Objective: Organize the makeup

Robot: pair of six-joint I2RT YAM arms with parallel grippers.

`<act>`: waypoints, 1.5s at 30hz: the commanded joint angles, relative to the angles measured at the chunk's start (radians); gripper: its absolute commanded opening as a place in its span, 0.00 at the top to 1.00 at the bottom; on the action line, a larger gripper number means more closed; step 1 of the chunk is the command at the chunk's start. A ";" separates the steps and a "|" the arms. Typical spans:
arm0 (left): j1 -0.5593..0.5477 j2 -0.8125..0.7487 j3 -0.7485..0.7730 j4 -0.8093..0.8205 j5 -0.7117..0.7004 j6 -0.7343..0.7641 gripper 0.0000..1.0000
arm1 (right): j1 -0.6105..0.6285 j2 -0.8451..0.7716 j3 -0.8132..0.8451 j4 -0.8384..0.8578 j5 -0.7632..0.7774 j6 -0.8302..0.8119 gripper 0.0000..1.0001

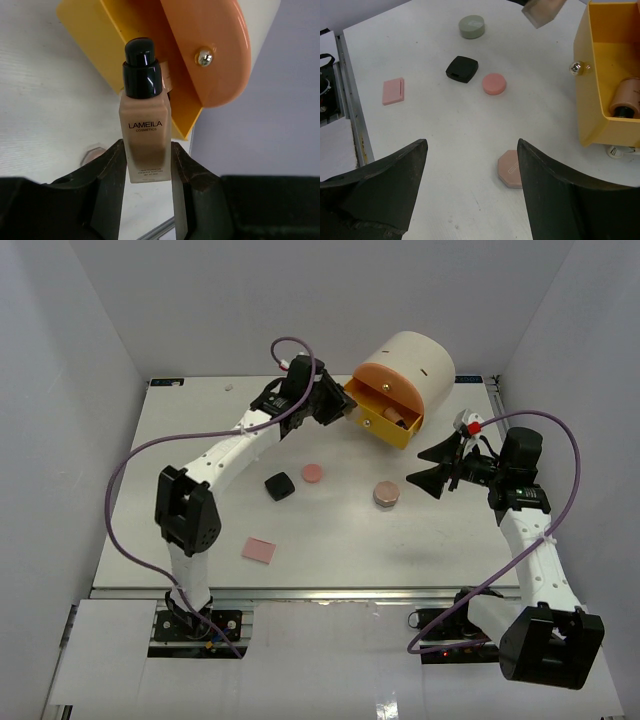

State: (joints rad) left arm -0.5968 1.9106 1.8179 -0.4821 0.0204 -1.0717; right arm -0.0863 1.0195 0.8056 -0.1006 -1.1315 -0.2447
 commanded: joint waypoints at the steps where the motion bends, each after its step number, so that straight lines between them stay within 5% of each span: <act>1: -0.006 0.152 0.253 0.015 -0.005 -0.125 0.99 | -0.030 -0.016 -0.005 0.051 -0.022 0.017 0.21; 10: -0.006 0.315 0.379 0.092 -0.048 -0.252 0.89 | -0.066 -0.022 -0.012 0.073 -0.040 0.037 0.21; 19: -0.008 0.335 0.399 0.103 0.015 -0.243 0.48 | -0.070 -0.017 -0.018 0.079 -0.043 0.041 0.21; 23: -0.011 0.325 0.406 0.108 0.027 -0.228 0.37 | -0.072 -0.010 -0.019 0.079 -0.047 0.041 0.21; 29: -0.011 0.288 0.400 0.109 0.032 -0.179 0.34 | -0.073 -0.007 -0.025 0.078 -0.054 0.030 0.21; 34: -0.011 0.177 0.371 0.129 0.048 0.051 0.35 | -0.073 -0.001 -0.039 0.067 -0.126 -0.031 0.24; 36: -0.011 0.066 0.310 0.148 0.067 0.228 0.36 | -0.068 0.002 -0.043 0.045 -0.144 -0.080 0.28; 39: -0.009 -0.212 -0.007 0.269 0.147 0.522 0.37 | -0.020 -0.001 -0.040 -0.009 -0.087 -0.167 0.41; 42: 0.026 -0.522 -0.541 0.434 0.194 0.675 0.39 | 0.099 0.007 -0.005 -0.093 0.088 -0.282 0.61; 45: 0.113 -0.816 -0.868 0.462 0.171 0.718 0.39 | 0.327 0.050 0.041 -0.148 0.380 -0.383 0.80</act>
State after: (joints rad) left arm -0.5795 1.4550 1.3092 -0.1479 0.1551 -0.5982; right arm 0.0169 1.0289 0.7777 -0.1452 -1.0847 -0.4313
